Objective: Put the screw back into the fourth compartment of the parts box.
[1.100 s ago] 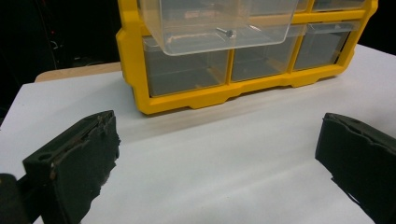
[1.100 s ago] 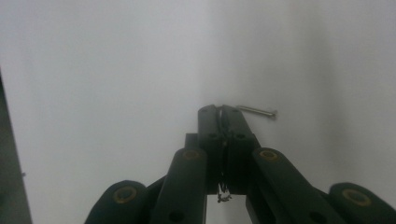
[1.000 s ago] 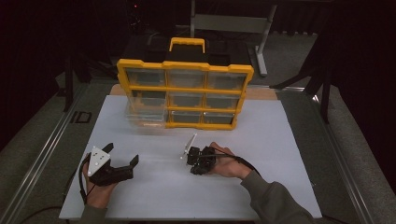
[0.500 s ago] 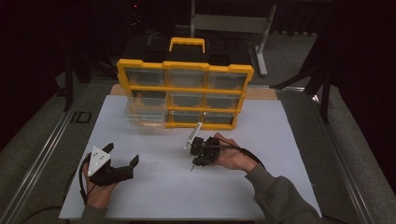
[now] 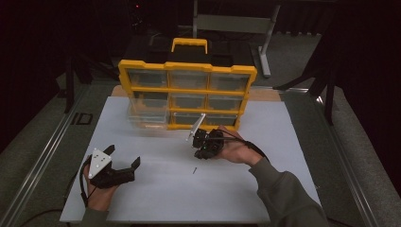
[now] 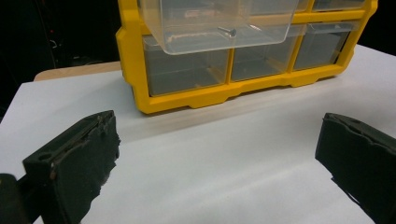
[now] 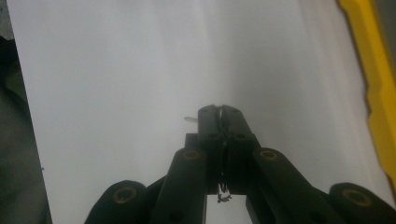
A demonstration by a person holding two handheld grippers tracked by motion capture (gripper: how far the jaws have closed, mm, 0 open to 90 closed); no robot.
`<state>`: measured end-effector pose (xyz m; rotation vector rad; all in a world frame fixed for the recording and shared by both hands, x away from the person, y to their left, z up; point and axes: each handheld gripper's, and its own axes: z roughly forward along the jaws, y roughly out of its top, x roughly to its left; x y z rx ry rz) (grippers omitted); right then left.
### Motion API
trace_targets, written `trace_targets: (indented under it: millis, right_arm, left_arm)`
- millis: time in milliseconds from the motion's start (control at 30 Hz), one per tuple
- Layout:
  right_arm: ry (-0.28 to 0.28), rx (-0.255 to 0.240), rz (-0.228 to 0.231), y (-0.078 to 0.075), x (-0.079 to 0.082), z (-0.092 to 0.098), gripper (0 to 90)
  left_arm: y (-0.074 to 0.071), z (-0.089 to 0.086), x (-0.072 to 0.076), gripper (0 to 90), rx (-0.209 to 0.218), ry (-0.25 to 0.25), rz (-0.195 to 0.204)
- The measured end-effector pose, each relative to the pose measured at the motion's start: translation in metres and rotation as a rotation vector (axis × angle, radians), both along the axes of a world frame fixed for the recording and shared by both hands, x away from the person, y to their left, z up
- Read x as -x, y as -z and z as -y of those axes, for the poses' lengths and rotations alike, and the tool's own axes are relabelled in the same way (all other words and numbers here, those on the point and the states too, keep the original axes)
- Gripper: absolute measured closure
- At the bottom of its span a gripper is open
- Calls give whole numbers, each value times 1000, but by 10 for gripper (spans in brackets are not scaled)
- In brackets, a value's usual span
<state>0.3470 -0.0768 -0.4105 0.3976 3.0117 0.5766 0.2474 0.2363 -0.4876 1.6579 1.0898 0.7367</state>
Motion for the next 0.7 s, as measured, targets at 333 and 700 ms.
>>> trace_targets:
  millis: [333, 700]
  right_arm:
    - [9, -26, 25, -19, -8, 0, 881]
    - [32, -42, 53, -44, -22, -3, 880]
  left_arm:
    - [0, 0, 0, 3, -2, -2, 1]
    - [0, 0, 0, 3, 0, -1, 0]
